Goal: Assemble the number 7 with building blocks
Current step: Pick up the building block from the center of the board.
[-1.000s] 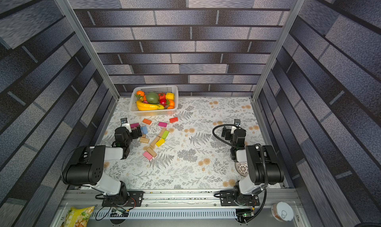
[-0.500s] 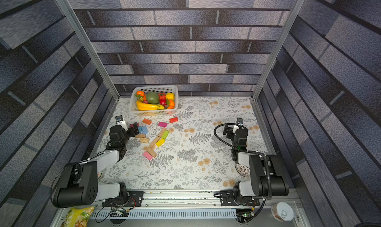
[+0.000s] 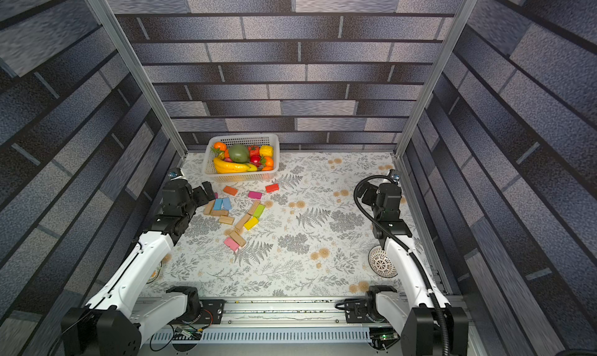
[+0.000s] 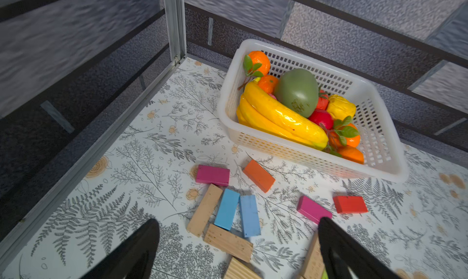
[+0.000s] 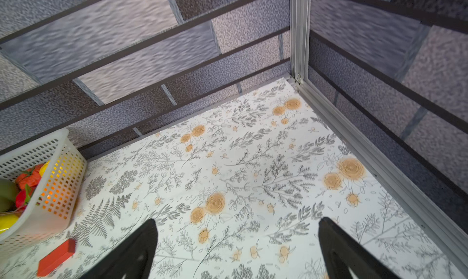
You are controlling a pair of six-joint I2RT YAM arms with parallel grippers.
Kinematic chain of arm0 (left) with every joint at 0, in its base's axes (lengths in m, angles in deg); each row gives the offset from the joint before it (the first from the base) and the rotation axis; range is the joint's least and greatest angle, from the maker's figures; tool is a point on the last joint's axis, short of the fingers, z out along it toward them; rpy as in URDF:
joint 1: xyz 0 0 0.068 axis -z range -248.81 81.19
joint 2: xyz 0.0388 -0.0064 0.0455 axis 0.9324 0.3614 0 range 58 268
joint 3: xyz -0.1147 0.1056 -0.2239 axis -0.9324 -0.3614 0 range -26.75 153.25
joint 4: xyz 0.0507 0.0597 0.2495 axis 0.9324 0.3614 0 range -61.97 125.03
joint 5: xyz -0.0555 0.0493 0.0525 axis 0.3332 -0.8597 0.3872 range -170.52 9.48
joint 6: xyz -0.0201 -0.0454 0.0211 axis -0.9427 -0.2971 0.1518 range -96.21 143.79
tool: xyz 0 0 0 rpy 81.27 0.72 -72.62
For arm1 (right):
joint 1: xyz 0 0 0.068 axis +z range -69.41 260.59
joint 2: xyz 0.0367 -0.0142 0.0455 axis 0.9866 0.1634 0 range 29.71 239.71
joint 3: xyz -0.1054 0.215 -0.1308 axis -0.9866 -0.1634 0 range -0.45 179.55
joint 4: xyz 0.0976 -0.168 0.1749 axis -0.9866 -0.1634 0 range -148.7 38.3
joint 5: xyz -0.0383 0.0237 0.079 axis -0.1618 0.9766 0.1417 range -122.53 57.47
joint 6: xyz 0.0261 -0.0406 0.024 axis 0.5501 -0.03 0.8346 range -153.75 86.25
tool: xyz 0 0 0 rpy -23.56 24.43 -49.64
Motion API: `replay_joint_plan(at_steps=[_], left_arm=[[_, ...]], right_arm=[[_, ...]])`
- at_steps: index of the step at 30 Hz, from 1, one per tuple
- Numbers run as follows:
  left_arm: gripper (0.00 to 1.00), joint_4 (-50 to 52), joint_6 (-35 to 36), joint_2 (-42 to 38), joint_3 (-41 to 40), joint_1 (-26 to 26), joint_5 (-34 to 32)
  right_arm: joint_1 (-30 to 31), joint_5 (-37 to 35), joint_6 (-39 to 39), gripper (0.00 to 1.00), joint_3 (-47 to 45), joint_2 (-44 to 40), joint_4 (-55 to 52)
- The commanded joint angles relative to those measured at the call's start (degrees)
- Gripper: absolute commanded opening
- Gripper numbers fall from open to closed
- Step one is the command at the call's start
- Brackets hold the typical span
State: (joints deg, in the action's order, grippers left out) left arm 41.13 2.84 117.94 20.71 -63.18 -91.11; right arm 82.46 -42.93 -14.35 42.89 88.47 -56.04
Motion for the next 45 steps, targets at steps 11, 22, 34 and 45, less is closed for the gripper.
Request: replay_joint_plan(at_steps=[11, 22, 34, 45], left_arm=[[1.0, 35.4, -10.8, 7.1, 17.0, 12.6, 13.7], [1.0, 27.8, -14.4, 17.7, 17.1, 18.2, 24.8], [1.0, 31.4, -19.8, 26.7, 24.6, 26.4, 19.4], [1.0, 32.8, -10.8, 32.9, 30.7, 16.6, 24.0]], right_arm=[[0.3, 29.8, 14.2, 0.99, 16.5, 5.1, -39.2], [2.5, 35.6, 17.2, 0.99, 16.0, 9.0, -46.7], [5.0, 39.4, 12.8, 0.96, 14.7, 17.0, -42.2], [15.9, 35.1, 20.6, 0.94, 24.6, 27.7, -37.9]])
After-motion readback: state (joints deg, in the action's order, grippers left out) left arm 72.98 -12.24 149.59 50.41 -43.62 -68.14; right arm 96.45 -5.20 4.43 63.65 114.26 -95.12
